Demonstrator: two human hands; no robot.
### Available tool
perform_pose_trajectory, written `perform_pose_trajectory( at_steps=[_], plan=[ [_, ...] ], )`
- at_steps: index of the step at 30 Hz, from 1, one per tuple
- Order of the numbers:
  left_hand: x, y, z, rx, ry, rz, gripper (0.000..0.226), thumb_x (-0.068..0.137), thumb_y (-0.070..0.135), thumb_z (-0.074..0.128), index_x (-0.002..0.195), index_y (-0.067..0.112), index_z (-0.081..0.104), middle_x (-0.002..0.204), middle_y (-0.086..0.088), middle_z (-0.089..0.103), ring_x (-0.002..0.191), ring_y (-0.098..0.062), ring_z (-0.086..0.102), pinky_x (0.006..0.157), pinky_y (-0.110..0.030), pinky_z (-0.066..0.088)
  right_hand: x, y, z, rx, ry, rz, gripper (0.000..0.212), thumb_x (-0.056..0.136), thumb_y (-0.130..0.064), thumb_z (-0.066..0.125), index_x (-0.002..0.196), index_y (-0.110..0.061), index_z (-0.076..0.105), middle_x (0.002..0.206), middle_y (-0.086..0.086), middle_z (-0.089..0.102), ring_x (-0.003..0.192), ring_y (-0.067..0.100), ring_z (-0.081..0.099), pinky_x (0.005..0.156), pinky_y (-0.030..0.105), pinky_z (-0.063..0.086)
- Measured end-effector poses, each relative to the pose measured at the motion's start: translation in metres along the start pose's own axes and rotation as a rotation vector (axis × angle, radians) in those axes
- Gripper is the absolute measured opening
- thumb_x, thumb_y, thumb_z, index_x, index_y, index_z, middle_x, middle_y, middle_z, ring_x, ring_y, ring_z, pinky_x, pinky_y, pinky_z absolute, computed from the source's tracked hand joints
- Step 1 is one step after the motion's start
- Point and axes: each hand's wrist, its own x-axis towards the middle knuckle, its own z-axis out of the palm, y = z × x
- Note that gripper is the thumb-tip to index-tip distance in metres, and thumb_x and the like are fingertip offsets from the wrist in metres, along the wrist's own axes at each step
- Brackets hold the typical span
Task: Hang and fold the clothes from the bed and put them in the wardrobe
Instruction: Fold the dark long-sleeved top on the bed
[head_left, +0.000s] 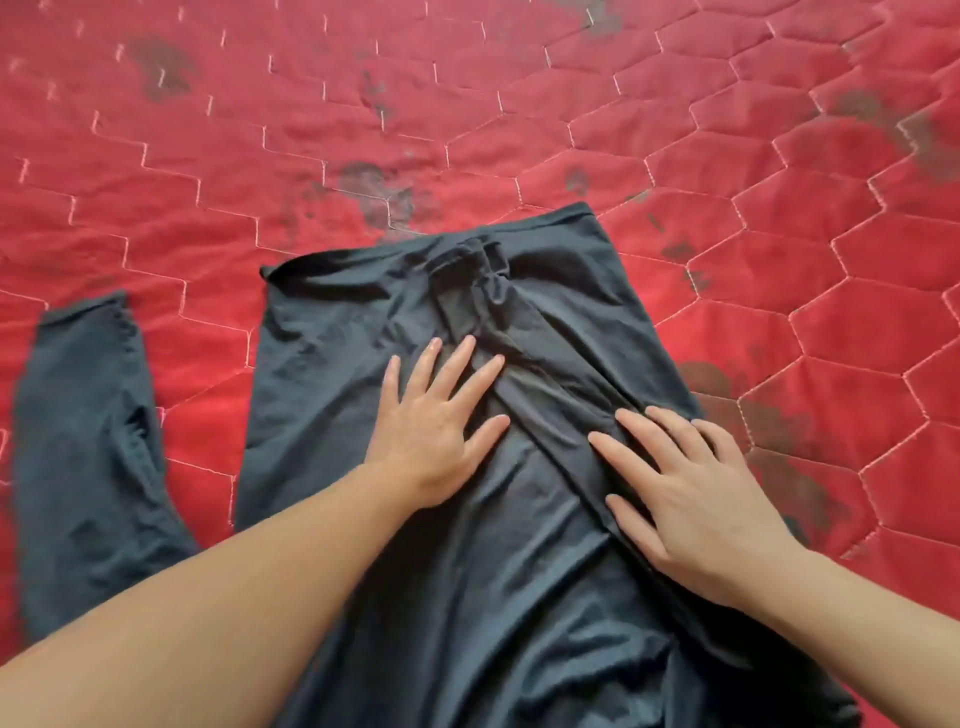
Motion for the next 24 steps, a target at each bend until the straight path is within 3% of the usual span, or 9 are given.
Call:
perform_pose_trajectory(
  at_steps=[3,6,9,11,13,17,20,24],
  plan=[
    [-0.004,-0.021,0.004,0.021,0.019,0.044,0.067,0.089,0.07,0.009,0.151,0.047,0.003,0.164,0.009,0.003,0.151,-0.016,-0.007,0.12,-0.049,-0.006,0.038,-0.011,-0.008,0.03,0.109,0.061,0.036,0.086,-0.043,0.042,0.104,-0.02,0.063,0.105,0.004,0.059,0.102,0.032,0.057,0.096,0.047,0.037],
    [-0.004,-0.02,0.007,0.013,0.074,0.055,0.067,0.09,0.069,0.016,0.152,0.045,0.008,0.164,0.007,0.01,0.151,-0.017,0.0,0.12,-0.05,0.0,0.092,-0.028,-0.014,0.057,0.143,0.009,0.037,0.087,-0.033,0.049,0.12,-0.021,0.06,0.127,0.008,0.055,0.117,0.034,0.052,0.098,0.047,0.036],
    [-0.003,-0.023,0.011,-0.015,0.108,0.046,0.068,0.091,0.068,0.019,0.153,0.042,0.008,0.164,0.006,0.008,0.151,-0.014,-0.002,0.12,-0.049,-0.001,0.147,-0.04,-0.016,0.042,0.036,-0.018,0.052,0.096,-0.037,0.044,0.147,-0.031,0.036,0.158,0.007,0.026,0.143,0.029,0.026,0.111,0.049,0.025],
    [-0.002,-0.025,0.011,-0.043,0.12,0.041,0.068,0.091,0.067,0.021,0.153,0.041,0.01,0.164,0.005,0.01,0.151,-0.013,-0.001,0.12,-0.049,0.0,0.174,-0.039,-0.016,0.033,0.004,0.06,0.054,0.098,-0.043,0.036,0.15,-0.032,0.026,0.161,0.002,0.017,0.146,0.023,0.016,0.113,0.046,0.019],
    [-0.002,-0.025,0.012,-0.057,0.122,0.041,0.068,0.09,0.067,0.021,0.153,0.042,0.008,0.164,0.005,0.009,0.151,-0.013,-0.001,0.12,-0.049,0.0,0.189,-0.037,-0.017,0.066,0.039,0.113,0.054,0.097,-0.041,0.037,0.148,-0.027,0.03,0.159,-0.001,0.024,0.146,0.018,0.019,0.111,0.044,0.021],
    [-0.002,-0.026,0.015,-0.085,0.156,0.049,0.068,0.091,0.066,0.022,0.153,0.042,0.009,0.164,0.005,0.01,0.151,-0.013,-0.001,0.12,-0.048,-0.003,0.204,-0.04,-0.027,0.201,0.249,0.172,0.053,0.095,-0.034,0.046,0.146,-0.02,0.038,0.157,-0.004,0.031,0.145,0.014,0.025,0.108,0.04,0.021],
    [-0.001,-0.026,0.017,-0.117,0.173,0.052,0.068,0.09,0.066,0.025,0.153,0.04,0.014,0.163,0.004,0.014,0.151,-0.014,0.002,0.12,-0.048,-0.003,0.208,-0.039,-0.032,0.2,0.133,0.249,0.06,0.095,-0.042,0.043,0.151,-0.028,0.025,0.162,-0.003,0.016,0.148,0.018,0.015,0.113,0.043,0.017],
    [0.002,-0.028,0.014,-0.107,0.105,0.044,0.07,0.089,0.066,0.023,0.153,0.04,0.012,0.164,0.007,0.005,0.15,-0.011,-0.007,0.119,-0.046,-0.01,0.183,-0.058,-0.029,0.089,0.071,0.143,0.06,0.096,-0.044,0.043,0.151,-0.037,0.022,0.163,0.002,0.005,0.149,0.022,0.008,0.115,0.045,0.012]
  ],
)
